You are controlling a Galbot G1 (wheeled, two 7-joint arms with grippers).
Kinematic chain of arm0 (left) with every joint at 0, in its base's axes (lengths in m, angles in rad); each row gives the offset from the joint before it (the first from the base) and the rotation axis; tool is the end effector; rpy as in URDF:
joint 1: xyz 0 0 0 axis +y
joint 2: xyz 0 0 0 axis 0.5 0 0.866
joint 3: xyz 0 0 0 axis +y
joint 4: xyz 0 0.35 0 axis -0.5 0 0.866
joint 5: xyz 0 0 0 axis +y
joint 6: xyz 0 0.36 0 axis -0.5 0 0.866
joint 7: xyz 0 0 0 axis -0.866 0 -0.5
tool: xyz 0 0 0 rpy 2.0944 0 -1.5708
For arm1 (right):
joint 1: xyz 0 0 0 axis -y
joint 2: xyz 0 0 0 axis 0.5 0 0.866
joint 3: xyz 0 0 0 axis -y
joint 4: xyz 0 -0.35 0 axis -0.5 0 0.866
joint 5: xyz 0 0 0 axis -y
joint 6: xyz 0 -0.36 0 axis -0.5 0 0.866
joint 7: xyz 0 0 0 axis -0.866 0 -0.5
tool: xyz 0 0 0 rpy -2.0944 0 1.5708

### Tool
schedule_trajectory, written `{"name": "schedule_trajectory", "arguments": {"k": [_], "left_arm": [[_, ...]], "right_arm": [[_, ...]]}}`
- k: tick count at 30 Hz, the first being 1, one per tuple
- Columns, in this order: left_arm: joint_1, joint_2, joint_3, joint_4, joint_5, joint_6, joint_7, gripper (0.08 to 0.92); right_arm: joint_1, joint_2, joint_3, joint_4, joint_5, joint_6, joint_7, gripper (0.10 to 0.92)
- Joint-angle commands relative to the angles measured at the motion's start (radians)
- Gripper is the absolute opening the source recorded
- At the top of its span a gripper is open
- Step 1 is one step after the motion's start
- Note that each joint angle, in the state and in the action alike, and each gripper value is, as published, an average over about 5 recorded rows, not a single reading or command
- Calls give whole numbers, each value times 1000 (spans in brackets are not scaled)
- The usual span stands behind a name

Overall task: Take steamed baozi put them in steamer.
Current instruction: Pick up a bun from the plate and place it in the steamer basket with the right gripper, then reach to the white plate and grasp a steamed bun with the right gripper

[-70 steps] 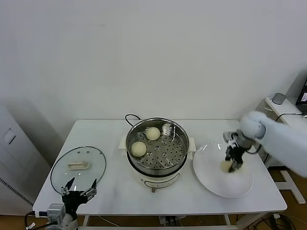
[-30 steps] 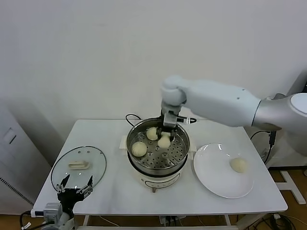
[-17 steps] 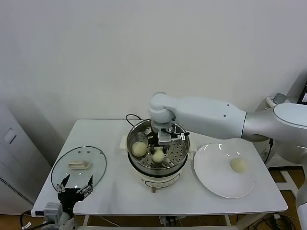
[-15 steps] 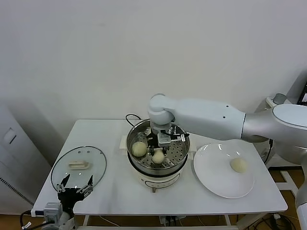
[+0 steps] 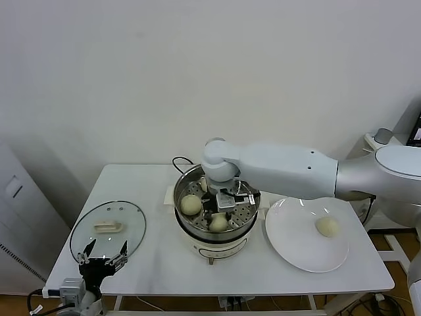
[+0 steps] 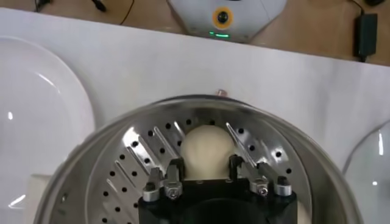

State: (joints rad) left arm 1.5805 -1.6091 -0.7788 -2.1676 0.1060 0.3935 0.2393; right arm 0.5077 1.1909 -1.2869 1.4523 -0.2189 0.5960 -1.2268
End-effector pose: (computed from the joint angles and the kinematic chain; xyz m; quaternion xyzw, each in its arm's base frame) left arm 0.1716 0.0695 -0.2760 0.0201 -0.9819 -0.0583 0.1789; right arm 0.4919 0.1769 -0.0927 -0.6882 -0.0429 -0.7224 0.0525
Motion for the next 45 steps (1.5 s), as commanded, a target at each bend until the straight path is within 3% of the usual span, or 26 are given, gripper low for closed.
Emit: {"name": "schedule_trajectory", "arguments": {"k": [1, 7, 11, 19, 23, 28, 33, 38, 45], "left_arm": [[3, -49, 3, -2, 3, -1, 1, 823], [3, -49, 6, -5, 6, 0, 1, 823], [3, -49, 7, -6, 7, -1, 4, 823], [7, -49, 5, -10, -16, -1, 10, 823], [14, -49, -6, -24, -41, 4, 22, 823], [22, -49, -10, -21, -49, 8, 27, 823], [39, -48, -6, -16, -45, 4, 27, 823], [58, -49, -10, -19, -43, 5, 30, 823], [77, -42, -18, -21, -42, 3, 34, 823]], "right_arm": [[17, -23, 20, 25, 27, -62, -6, 658], [80, -111, 55, 54, 97, -99, -24, 802], [135, -220, 99, 76, 172, -197, -64, 821], [232, -523, 145, 25, 391, -699, -138, 823], [236, -666, 149, -30, 394, -857, -160, 823], [161, -782, 165, -63, 330, -848, -162, 823], [-121, -822, 374, -81, 184, -762, -151, 823], [-454, -751, 645, -168, 17, -678, -132, 823], [-674, -618, 839, -298, -116, -573, -84, 823]]}}
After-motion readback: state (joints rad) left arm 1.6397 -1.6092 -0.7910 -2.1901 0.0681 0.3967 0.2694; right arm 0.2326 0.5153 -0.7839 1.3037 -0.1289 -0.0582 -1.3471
